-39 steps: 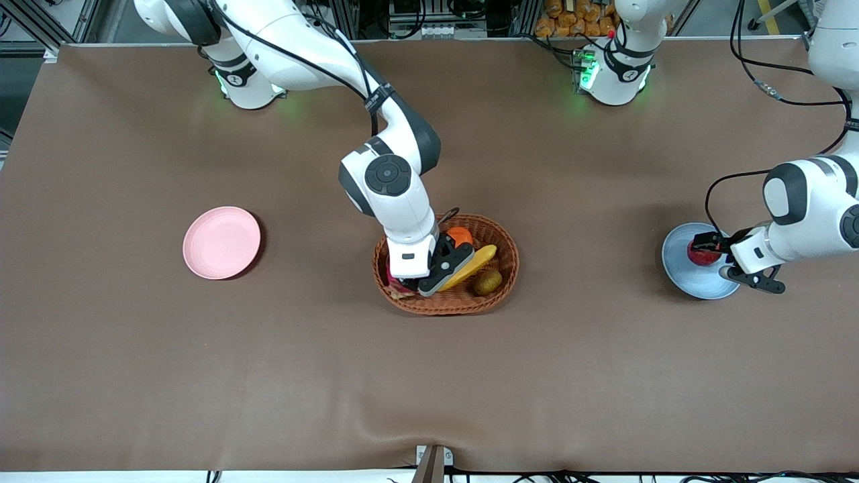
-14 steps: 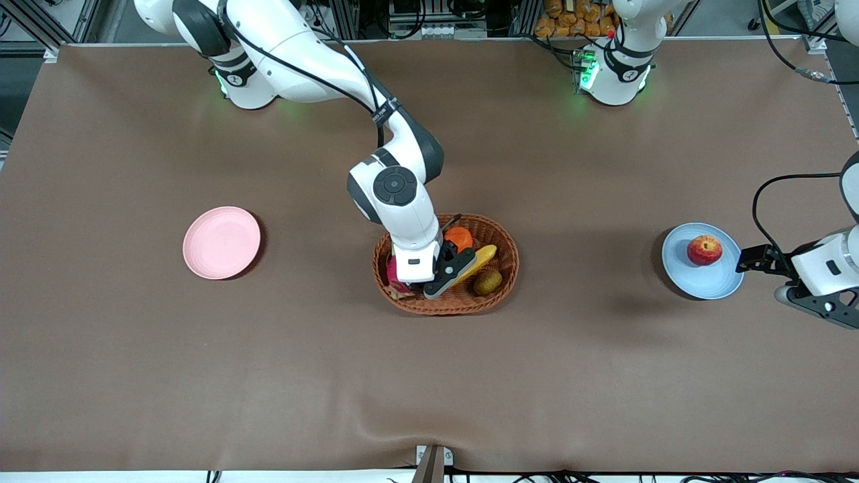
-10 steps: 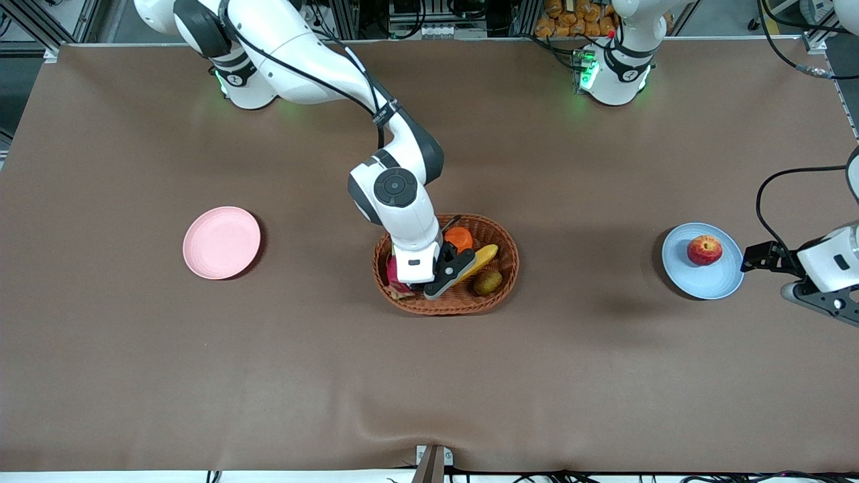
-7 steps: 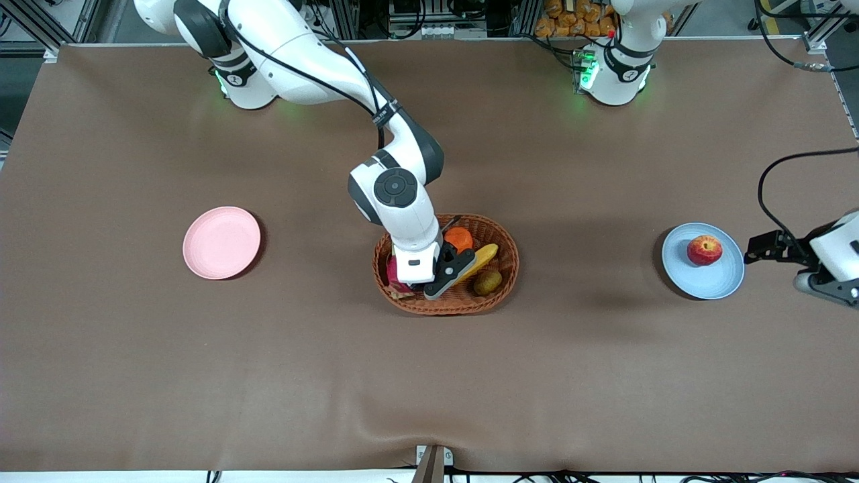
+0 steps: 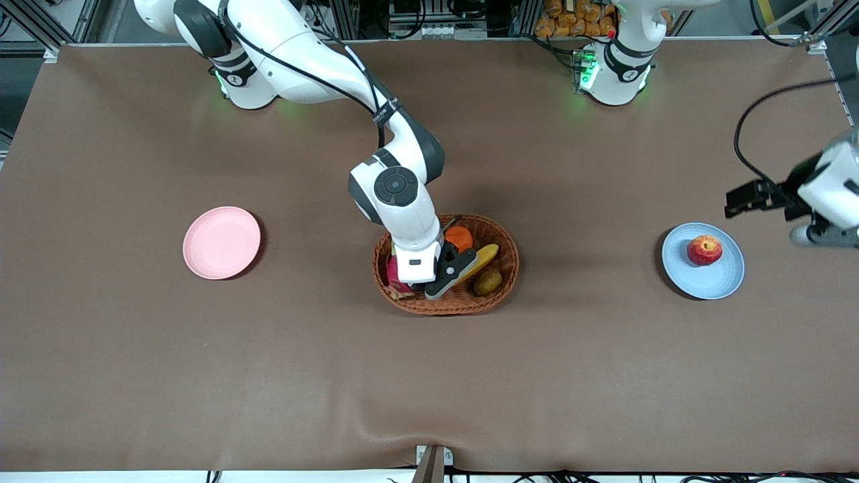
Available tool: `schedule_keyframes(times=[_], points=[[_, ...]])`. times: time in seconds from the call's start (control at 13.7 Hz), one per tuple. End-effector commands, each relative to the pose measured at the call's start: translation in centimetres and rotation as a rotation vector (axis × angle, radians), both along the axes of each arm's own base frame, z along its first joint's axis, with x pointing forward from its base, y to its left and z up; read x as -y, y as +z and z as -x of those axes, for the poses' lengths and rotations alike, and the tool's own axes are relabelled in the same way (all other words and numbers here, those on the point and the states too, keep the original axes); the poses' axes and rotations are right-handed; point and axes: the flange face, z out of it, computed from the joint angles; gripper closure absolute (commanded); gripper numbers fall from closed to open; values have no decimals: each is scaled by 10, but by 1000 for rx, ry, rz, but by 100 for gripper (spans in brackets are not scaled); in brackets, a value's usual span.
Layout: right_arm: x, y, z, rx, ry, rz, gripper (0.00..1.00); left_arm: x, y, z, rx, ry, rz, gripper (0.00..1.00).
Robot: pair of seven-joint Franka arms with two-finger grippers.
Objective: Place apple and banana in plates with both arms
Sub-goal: 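Grasp the banana with the right gripper while the left gripper withdraws, then lift the banana and carry it with the right gripper to the pink plate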
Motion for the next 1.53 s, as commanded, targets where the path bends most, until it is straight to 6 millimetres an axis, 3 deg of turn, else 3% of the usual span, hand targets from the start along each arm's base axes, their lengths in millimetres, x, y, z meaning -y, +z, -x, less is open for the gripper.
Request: schedule_keyframes(times=[0.0, 0.15, 0.36, 0.58, 0.88, 1.09, 1.31, 1.46], points=[[-2, 28, 4, -30, 12, -1, 100, -5, 26, 25, -3, 99, -4, 0], [-1, 38, 7, -53, 8, -1, 100, -9, 41, 37, 3, 97, -7, 0], [3, 76, 11, -77, 0, -19, 100, -16, 68, 58, 28, 120, -6, 0], [20, 148, 12, -76, -55, -75, 100, -42, 84, 78, 9, 150, -5, 0], [102, 225, 1, -162, -126, -22, 100, -47, 94, 89, 6, 154, -5, 0], [171, 261, -1, -228, -175, 73, 100, -50, 93, 84, 14, 157, -23, 0], [216, 272, 10, -222, -183, 257, 100, -49, 94, 81, 38, 153, -13, 0], [254, 264, 12, -250, -202, 271, 100, -49, 95, 79, 55, 151, -9, 0]])
